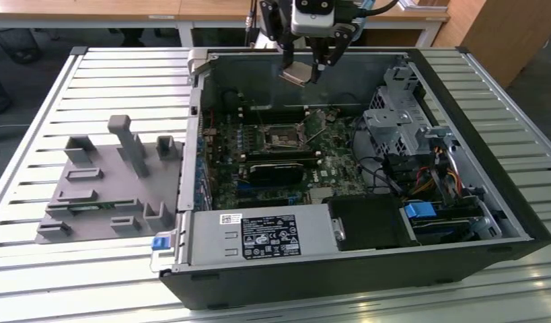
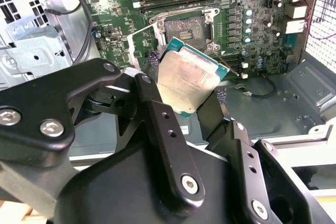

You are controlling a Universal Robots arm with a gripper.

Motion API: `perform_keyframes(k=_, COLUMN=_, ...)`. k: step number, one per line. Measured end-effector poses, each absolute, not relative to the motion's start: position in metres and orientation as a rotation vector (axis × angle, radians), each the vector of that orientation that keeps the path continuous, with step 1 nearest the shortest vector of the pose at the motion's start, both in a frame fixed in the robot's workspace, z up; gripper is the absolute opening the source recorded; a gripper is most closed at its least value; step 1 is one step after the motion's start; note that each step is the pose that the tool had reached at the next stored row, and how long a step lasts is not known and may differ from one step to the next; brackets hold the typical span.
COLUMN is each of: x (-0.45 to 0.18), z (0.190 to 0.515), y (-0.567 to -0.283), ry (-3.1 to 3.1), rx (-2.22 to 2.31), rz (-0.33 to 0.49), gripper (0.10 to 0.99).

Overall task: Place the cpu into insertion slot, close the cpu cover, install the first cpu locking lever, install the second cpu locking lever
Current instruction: 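Place the cpu into insertion slot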

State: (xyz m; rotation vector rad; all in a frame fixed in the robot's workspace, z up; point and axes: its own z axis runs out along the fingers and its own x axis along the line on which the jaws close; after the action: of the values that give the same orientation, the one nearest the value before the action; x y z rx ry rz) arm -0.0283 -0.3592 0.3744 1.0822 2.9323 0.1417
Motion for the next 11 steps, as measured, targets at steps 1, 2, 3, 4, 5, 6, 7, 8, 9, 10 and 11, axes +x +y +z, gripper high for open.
perform_keyframes(k=1, x=-0.0283, z=0.3744, y=-0.3592, ry=2.930, rx=1.089, rz=0.142, gripper=0.541)
perform_keyframes(k=2, x=-0.0283, z=0.3744, y=-0.3592, ry=2.927, rx=1.096, rz=0.142, gripper=0.541)
perform_keyframes(k=3, x=-0.0283, z=0.3744, y=-0.3592, ry=2.924, rx=1.103, rz=0.142, gripper=0.541)
perform_keyframes(k=4, x=-0.0283, z=0.3744, y=-0.3592, ry=2.921, rx=1.111, rz=0.141, gripper=0.541)
perform_keyframes(k=5, x=-0.0283, z=0.3744, y=-0.3592, ry=2.917, rx=1.119, rz=0.141, gripper=0.541)
perform_keyframes(k=6, x=-0.0283, z=0.3744, y=-0.3592, ry=2.914, rx=1.126, rz=0.141, gripper=0.541)
perform_keyframes(k=7, x=-0.0283, z=0.3744, y=-0.3592, ry=2.911, rx=1.133, rz=0.141, gripper=0.541)
perform_keyframes(k=8, x=-0.0283, z=0.3744, y=-0.3592, ry=2.908, rx=1.141, rz=0.141, gripper=0.541)
perform_keyframes(k=9, x=-0.0283, z=0.3744, y=-0.3592, ry=2.905, rx=1.148, rz=0.141, gripper=0.541)
perform_keyframes(k=10, x=-0.0283, z=0.3744, y=-0.3592, ry=2.902, rx=1.155, rz=0.141, gripper=0.541)
perform_keyframes(k=11, x=-0.0283, z=0.3744, y=-0.3592, ry=2.899, rx=1.162, rz=0.141, gripper=0.541)
